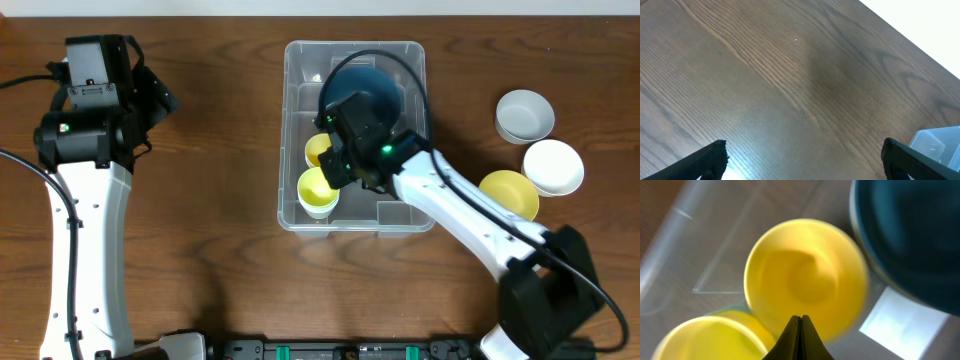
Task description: Pack container
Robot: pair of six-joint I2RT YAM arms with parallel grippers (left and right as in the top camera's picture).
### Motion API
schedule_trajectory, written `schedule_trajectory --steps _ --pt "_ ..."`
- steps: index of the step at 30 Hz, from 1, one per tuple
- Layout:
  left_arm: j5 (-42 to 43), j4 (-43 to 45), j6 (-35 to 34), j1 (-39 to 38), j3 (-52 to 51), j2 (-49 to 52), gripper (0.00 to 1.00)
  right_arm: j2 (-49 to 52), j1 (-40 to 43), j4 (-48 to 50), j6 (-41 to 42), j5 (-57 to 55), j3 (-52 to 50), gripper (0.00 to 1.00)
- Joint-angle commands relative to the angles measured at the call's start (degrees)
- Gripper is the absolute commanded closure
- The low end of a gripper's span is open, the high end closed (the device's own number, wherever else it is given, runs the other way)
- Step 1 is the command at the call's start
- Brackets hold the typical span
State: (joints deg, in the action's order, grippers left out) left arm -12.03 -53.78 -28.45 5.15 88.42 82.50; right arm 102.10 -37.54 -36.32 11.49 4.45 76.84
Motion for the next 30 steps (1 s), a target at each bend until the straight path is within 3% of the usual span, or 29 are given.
schedule_trajectory --steps 1,30 --pt "-0.63 -0.17 0.35 0.09 0.85 -0.09 0.02 2.10 -0.85 -0.02 -0.42 0.13 -0.42 0.99" --pt "-0.66 -0.17 0.35 0.09 0.85 -0.09 0.02 2.36 -0.24 -4.22 -2.40 0.13 11.65 0.98"
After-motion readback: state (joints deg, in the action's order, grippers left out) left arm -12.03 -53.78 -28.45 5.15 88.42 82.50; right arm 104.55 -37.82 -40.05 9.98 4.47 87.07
